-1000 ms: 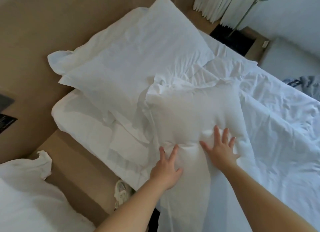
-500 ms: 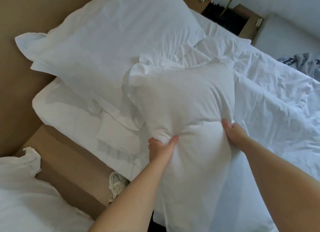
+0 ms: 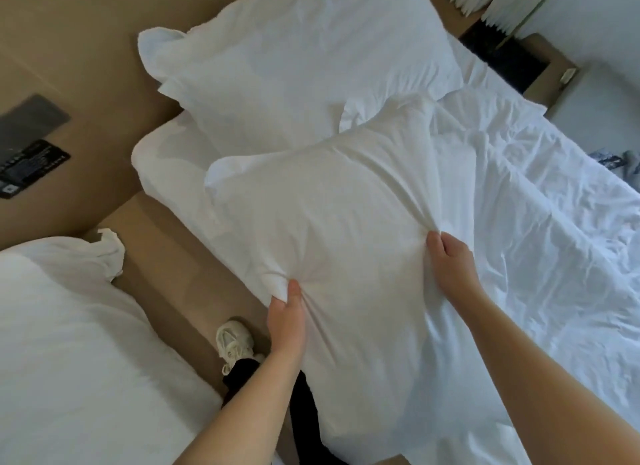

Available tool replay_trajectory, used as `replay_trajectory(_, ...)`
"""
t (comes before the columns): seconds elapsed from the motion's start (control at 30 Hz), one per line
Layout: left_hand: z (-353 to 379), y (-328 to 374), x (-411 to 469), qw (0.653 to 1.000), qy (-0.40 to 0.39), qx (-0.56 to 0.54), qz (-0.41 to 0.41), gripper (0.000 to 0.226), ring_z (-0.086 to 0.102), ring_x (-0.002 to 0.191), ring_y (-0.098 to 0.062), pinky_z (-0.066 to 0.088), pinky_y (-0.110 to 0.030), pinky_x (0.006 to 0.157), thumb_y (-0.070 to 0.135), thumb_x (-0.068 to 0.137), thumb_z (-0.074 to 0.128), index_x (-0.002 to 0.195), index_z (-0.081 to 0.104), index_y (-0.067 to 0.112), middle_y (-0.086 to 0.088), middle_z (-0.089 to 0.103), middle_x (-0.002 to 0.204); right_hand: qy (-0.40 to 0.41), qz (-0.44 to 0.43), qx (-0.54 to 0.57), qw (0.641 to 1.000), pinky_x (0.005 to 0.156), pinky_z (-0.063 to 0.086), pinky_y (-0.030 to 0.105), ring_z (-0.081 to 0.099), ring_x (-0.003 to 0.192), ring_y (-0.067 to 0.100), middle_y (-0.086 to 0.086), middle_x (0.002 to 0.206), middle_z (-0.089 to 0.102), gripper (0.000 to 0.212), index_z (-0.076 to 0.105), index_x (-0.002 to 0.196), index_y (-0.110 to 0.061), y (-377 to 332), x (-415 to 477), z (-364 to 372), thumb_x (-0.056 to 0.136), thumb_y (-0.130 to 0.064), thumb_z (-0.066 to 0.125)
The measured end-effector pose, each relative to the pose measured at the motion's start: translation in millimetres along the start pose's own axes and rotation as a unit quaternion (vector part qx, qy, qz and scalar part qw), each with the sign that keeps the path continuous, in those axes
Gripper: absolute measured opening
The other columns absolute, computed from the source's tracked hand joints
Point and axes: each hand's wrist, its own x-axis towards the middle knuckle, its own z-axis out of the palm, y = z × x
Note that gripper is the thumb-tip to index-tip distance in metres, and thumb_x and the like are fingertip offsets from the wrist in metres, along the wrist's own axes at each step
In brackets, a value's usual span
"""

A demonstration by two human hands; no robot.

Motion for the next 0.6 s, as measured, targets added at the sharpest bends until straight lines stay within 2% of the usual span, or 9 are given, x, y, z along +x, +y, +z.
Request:
replay_trajectory(0.1, -52.2, 7.9, 0.3, 0.997, 0.054, -0.054, -0.004, 0.031, 0.052, 0.107, -0.015, 0.037, -0.026, 0.093, 0.036, 0.101, 0.046, 0.125, 0.054, 0.019, 0.005, 0.057, 0.115, -0.054, -0.059, -0.015, 0.997, 0.057, 0.024, 0.034, 0.030, 0.059, 0.017, 0.002, 0.062, 0.031, 0.039, 0.029, 0.065, -0.015, -52.6, -15.4, 35.8, 0.100, -0.029, 0.040)
replay_trajectory(0.23, -128.7, 9.8, 9.5, 0.985, 0.130, -0.103, -0.051, 0.049, 0.051, 0.121, -0.025, 0.037, -0.031, 0.103, 0.045, 0.100, 0.042, 0.138, 0.048, 0.014, -0.001, 0.054, 0.132, -0.120, -0.145, -0.085, 0.978, 0.056, 0.026, 0.035, 0.033, 0.058, 0.020, 0.002, 0.059, 0.035, 0.041, 0.032, 0.064, -0.012, -135.4, -37.7, 101.6, 0.101, -0.028, 0.039)
replay_trajectory(0.33, -192.0, 4.1, 15.8, 0.966, 0.170, -0.182, -0.075, 0.055, 0.052, 0.119, -0.025, 0.039, -0.035, 0.104, 0.049, 0.099, 0.042, 0.140, 0.047, 0.013, -0.003, 0.054, 0.134, -0.165, -0.223, -0.146, 0.950, 0.055, 0.030, 0.033, 0.038, 0.057, 0.018, 0.002, 0.059, 0.041, 0.042, 0.036, 0.064, -0.011, -199.6, -68.0, 159.6, 0.102, -0.027, 0.038)
replay_trajectory(0.4, -237.2, 1.6, 19.1, 0.948, 0.208, -0.231, -0.072, 0.050, 0.051, 0.113, -0.019, 0.039, -0.031, 0.099, 0.046, 0.100, 0.042, 0.137, 0.048, 0.013, 0.002, 0.054, 0.129, -0.193, -0.275, -0.178, 0.925, 0.054, 0.030, 0.030, 0.038, 0.057, 0.017, 0.002, 0.059, 0.041, 0.042, 0.035, 0.063, -0.012, -239.4, -93.6, 201.6, 0.103, -0.025, 0.038)
replay_trajectory(0.53, -333.6, -8.6, 24.7, 0.909, 0.293, -0.288, -0.078, 0.054, 0.048, 0.126, -0.027, 0.036, -0.035, 0.108, 0.048, 0.100, 0.040, 0.139, 0.048, 0.012, -0.006, 0.052, 0.136, -0.244, -0.362, -0.203, 0.877, 0.054, 0.029, 0.034, 0.038, 0.057, 0.019, 0.000, 0.058, 0.039, 0.041, 0.035, 0.064, -0.013, -304.4, -159.8, 286.1, 0.102, -0.027, 0.038)
replay_trajectory(0.6, -384.5, -11.9, 20.4, 0.884, 0.320, -0.332, -0.071, 0.050, 0.051, 0.124, -0.028, 0.039, -0.032, 0.101, 0.045, 0.101, 0.041, 0.135, 0.051, 0.011, -0.008, 0.056, 0.129, -0.279, -0.393, -0.189, 0.855, 0.056, 0.028, 0.034, 0.037, 0.058, 0.018, 0.001, 0.060, 0.038, 0.041, 0.034, 0.064, -0.013, -333.8, -202.3, 324.4, 0.102, -0.027, 0.038)
